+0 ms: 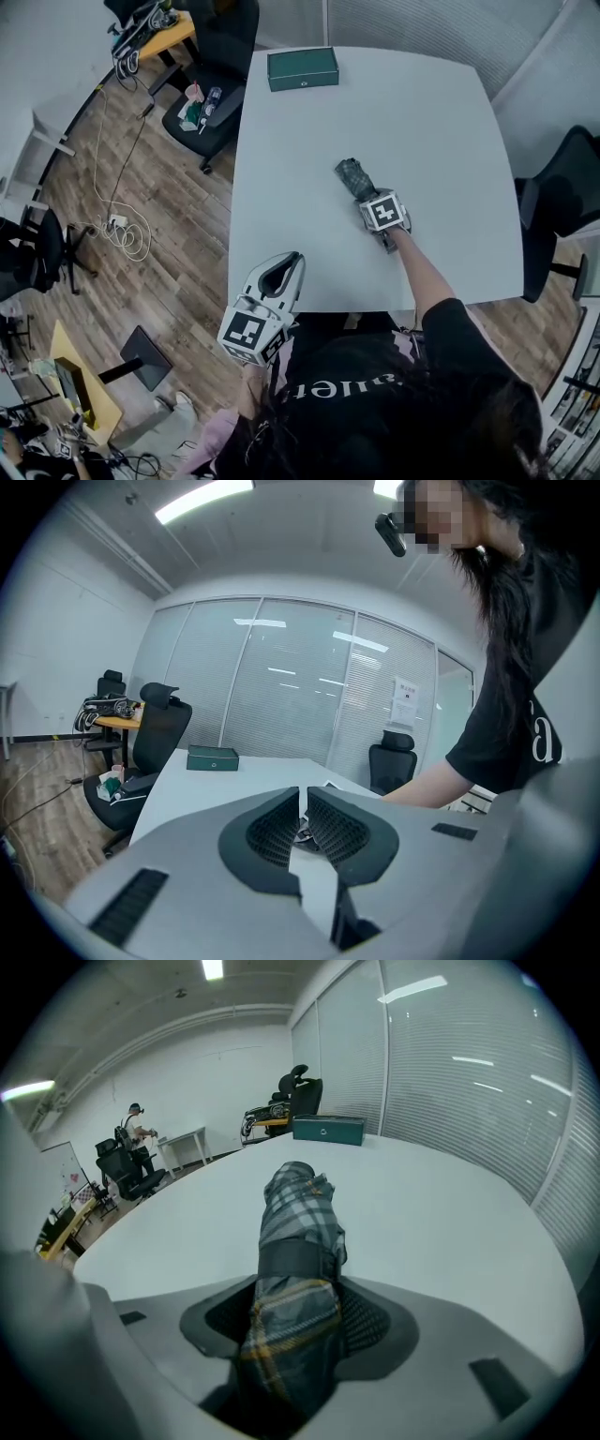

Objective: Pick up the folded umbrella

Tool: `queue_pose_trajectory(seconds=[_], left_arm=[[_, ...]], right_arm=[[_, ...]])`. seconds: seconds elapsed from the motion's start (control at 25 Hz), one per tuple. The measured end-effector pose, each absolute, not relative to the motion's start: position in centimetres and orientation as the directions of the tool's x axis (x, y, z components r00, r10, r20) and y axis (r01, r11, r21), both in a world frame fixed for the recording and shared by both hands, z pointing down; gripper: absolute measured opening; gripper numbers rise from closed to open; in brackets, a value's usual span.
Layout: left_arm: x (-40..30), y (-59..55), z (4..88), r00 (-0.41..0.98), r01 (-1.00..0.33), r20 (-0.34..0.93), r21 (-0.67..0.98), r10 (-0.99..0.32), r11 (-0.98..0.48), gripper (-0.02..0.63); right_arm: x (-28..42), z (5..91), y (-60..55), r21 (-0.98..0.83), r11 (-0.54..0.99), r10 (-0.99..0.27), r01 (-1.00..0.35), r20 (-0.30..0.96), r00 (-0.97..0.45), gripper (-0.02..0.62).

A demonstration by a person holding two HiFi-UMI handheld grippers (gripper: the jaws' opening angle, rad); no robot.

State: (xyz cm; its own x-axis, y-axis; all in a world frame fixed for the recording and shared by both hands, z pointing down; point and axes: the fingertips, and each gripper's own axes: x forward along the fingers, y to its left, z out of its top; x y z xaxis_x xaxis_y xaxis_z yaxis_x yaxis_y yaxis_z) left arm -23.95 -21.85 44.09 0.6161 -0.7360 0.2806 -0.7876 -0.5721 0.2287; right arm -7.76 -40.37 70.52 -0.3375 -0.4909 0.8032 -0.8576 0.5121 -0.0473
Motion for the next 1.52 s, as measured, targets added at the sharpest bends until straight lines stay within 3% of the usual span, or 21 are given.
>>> queue_pose_trajectory(seconds=[0.32, 0.68, 0.96, 1.52], left_arm=[[-23.9, -22.1, 43.9, 0.627, -0.779, 0.265, 0.225, -0.733, -0.585, 0.043], [-23.7, -22.4, 44.1, 0.653, -0.757, 0.257, 0.241, -0.713, -0.607, 0.043], [-23.6, -23.0, 44.5, 0.687, -0.727, 0.245, 0.255, -0.684, -0.638, 0.043], [-20.8, -22.5, 44.6, 0.728, -0.685, 0.223, 0.278, -0.648, -0.674, 0.043]], right_arm=[[-7.2, 69.8, -37.8, -0.275, 0.356, -0.447, -0.893, 0.789, -0.421, 0.225], [-7.5, 64.5, -34.2, -0.534, 0.235, -0.531, -0.812, 0.629, -0.567, 0.224], [-8.4, 59.2, -31.2, -0.588, 0.254, -0.591, -0.768, 0.535, -0.604, 0.224], [-6.6, 53.3, -24.4, -0.618, 0.255, -0.635, -0.744, 0.474, -0.611, 0.224]])
